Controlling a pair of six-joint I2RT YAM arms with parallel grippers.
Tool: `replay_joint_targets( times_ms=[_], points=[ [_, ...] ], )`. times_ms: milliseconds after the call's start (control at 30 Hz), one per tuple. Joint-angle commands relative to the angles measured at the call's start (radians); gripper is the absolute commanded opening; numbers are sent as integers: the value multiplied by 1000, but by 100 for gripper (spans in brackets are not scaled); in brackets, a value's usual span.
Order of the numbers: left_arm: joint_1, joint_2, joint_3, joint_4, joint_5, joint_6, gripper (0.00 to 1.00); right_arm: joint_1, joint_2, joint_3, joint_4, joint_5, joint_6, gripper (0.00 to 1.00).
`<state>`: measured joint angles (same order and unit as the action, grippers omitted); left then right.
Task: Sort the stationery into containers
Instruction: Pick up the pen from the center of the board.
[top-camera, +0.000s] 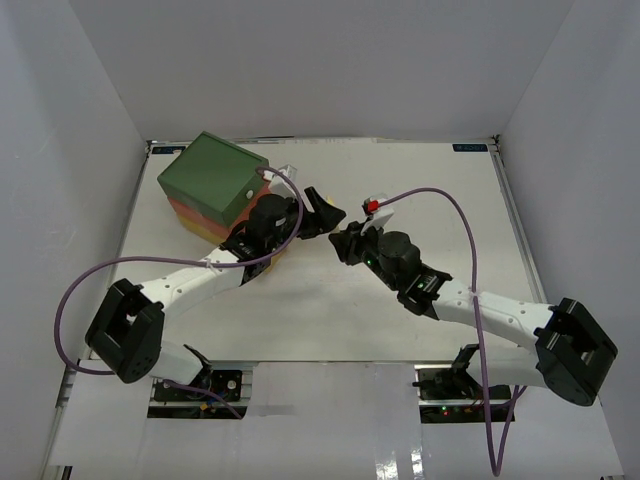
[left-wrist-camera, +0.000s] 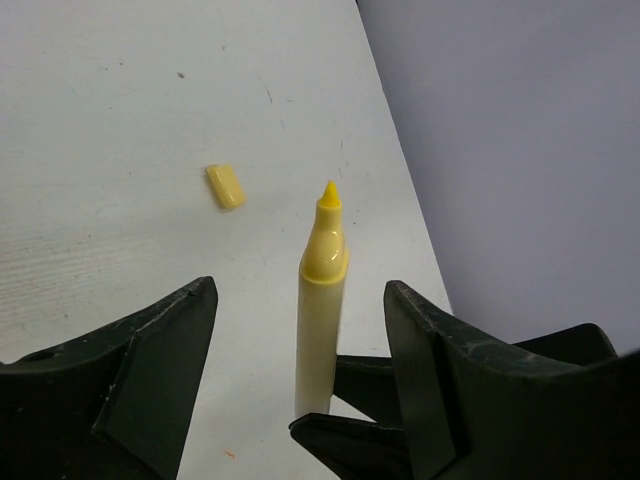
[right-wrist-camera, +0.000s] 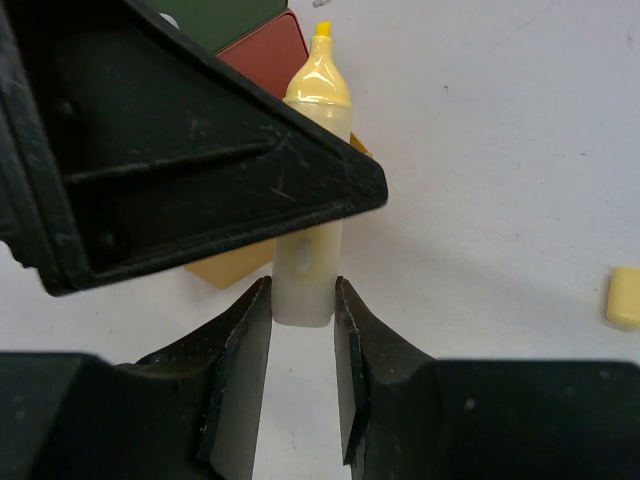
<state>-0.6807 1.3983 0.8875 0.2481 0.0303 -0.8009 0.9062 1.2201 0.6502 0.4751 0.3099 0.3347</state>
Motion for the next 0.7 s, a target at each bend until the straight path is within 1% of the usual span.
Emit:
replay_joint_targets(
  times_ms=[0,267,367,400,500,667],
  points=[
    [-17,16,36,19,-17,3,77,7,-31,-9,76,15,-10,16],
    [-37,31,22,45,-15,-3,63,8,-34,-15,86,21,-5,16],
    [-39,31,18,57,-7,-6,54,8,-37,-21,91,26,-2,16],
    [-39,30,15,59,-6,-6,47,8,-39,-23,92,28,0,16],
    [-42,28,7,68,2,-11,36,10,-44,-26,94,37,6,16],
    [-42,19,-12,94,13,-9,24,8,-44,-26,91,38,9,17]
  ],
)
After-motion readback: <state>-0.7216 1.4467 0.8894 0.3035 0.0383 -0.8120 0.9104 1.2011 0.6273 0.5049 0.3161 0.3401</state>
